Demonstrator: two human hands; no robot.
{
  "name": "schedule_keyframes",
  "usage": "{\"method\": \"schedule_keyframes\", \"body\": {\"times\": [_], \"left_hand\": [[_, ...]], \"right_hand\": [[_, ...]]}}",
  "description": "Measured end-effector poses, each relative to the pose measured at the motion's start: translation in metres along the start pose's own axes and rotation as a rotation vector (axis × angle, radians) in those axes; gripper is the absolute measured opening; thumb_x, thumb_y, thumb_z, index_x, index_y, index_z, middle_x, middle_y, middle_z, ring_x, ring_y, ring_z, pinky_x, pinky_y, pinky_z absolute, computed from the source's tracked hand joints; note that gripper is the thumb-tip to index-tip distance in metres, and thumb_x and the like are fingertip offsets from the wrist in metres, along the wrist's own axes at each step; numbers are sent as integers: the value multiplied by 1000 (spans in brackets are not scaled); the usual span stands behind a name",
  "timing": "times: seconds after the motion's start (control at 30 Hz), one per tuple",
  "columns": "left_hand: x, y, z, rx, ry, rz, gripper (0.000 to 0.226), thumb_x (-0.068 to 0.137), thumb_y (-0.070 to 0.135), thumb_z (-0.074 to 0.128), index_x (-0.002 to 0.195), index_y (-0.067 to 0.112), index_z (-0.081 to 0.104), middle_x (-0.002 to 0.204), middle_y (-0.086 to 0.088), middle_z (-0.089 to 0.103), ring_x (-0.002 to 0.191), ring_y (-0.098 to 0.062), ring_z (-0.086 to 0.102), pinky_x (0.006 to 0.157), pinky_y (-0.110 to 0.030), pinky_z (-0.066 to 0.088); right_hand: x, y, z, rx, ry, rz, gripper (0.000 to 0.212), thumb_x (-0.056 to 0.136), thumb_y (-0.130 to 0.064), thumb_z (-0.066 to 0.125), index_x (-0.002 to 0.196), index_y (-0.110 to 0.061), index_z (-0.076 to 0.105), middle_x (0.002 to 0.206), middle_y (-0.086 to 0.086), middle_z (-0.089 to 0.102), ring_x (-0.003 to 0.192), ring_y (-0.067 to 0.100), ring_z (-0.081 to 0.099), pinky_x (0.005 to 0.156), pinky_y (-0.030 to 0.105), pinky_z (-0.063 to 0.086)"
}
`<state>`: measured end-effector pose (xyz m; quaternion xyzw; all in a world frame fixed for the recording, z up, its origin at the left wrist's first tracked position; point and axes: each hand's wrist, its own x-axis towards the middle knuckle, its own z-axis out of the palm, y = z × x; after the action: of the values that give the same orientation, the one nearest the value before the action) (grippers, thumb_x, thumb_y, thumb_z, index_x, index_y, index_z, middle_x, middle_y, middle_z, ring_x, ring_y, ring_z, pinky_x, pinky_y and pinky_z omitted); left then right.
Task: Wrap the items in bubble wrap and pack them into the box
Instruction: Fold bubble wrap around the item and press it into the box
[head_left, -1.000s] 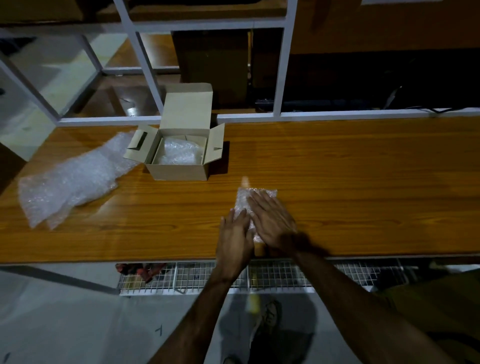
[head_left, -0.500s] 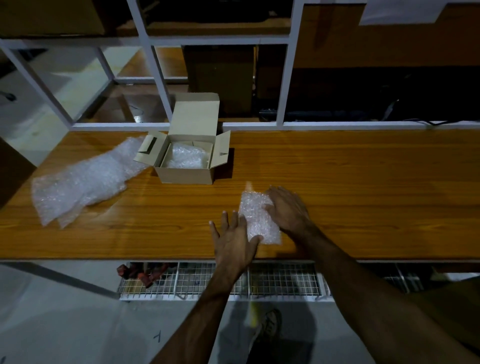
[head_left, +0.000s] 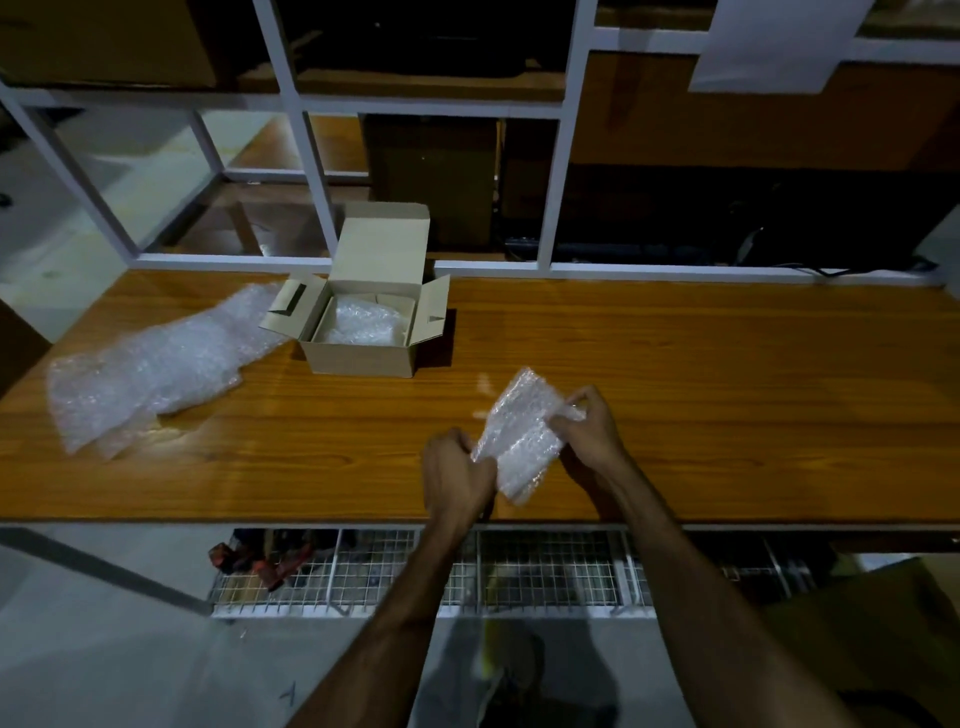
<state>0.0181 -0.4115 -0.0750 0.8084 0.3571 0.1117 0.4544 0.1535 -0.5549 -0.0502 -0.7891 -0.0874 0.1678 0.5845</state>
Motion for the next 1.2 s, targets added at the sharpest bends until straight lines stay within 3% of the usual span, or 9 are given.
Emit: {"method": "schedule_keyframes", "body": {"times": [0.07, 0.2, 0.37, 0.5, 0.6, 0.67, 0.87, 1.03, 1.2], "left_hand": [[-12, 10, -2, -323, 25, -46, 28, 86, 18, 73, 102, 24, 51, 96, -6, 66, 81, -26, 70, 63, -49, 62], [-25, 31, -5, -684, -5, -55, 66, 92, 10, 79, 135, 32, 33, 119, 1, 64, 98, -25, 75, 72, -51, 67], [-34, 37, -10, -668, 33, 72, 77, 96, 3, 69, 144, 43, 25, 125, -1, 59, 105, -24, 72, 78, -54, 66], [-45, 32, -15, -603, -12, 221, 66, 97, 0, 63, 142, 40, 36, 135, 6, 52, 118, -19, 63, 83, -49, 65], [-42, 26, -17, -552, -47, 226, 43, 98, 9, 63, 125, 42, 67, 138, 10, 58, 127, -18, 59, 97, -53, 59], [-40, 27, -23, -591, -63, 142, 35, 99, 4, 64, 113, 32, 79, 131, 10, 65, 124, -14, 62, 97, -41, 60], [-31, 24, -56, -563, -117, 128, 40, 88, -6, 76, 119, 18, 76, 120, 23, 69, 119, 4, 61, 89, -16, 57], [-20, 15, -86, -515, -134, 149, 51, 79, -12, 81, 117, 20, 76, 126, 15, 70, 125, -6, 61, 95, -28, 60], [-10, 6, -107, -369, -91, 180, 56, 76, -13, 81, 123, 16, 75, 126, 4, 71, 120, -15, 66, 99, -43, 61]], "right_hand": [[-13, 3, -1, 100, 53, -44, 20, 94, -1, 68, 97, -15, 55, 111, 5, 66, 96, 25, 68, 55, 20, 52], [-36, 8, 3, 283, 130, 26, 13, 95, -6, 70, 99, -14, 59, 119, 6, 70, 101, 24, 72, 63, 27, 59], [-52, 10, 17, 421, 286, 88, 33, 93, -10, 74, 110, -27, 51, 121, 10, 64, 103, 29, 70, 71, 39, 63], [-60, 0, 25, 328, 373, 11, 26, 95, -3, 67, 85, -26, 60, 111, 8, 69, 105, 31, 67, 81, 44, 58], [-65, -14, 29, 380, 342, 58, 38, 93, 9, 59, 70, -21, 67, 96, 5, 72, 102, 34, 68, 77, 39, 54], [-68, -21, 31, 477, 269, 103, 44, 95, 9, 55, 68, -21, 72, 102, 7, 75, 103, 34, 70, 77, 42, 57], [-80, -38, 32, 274, -86, 0, 41, 99, 4, 59, 124, -25, 74, 131, -23, 62, 124, -1, 54, 108, 34, 47], [-83, -56, 31, -17, -255, -149, 53, 91, -2, 74, 136, -29, 66, 150, -15, 52, 137, 3, 39, 105, 24, 45], [-85, -71, 46, -116, -251, -232, 55, 86, 0, 79, 137, -14, 65, 141, -6, 59, 121, -1, 55, 85, 4, 46]]}}
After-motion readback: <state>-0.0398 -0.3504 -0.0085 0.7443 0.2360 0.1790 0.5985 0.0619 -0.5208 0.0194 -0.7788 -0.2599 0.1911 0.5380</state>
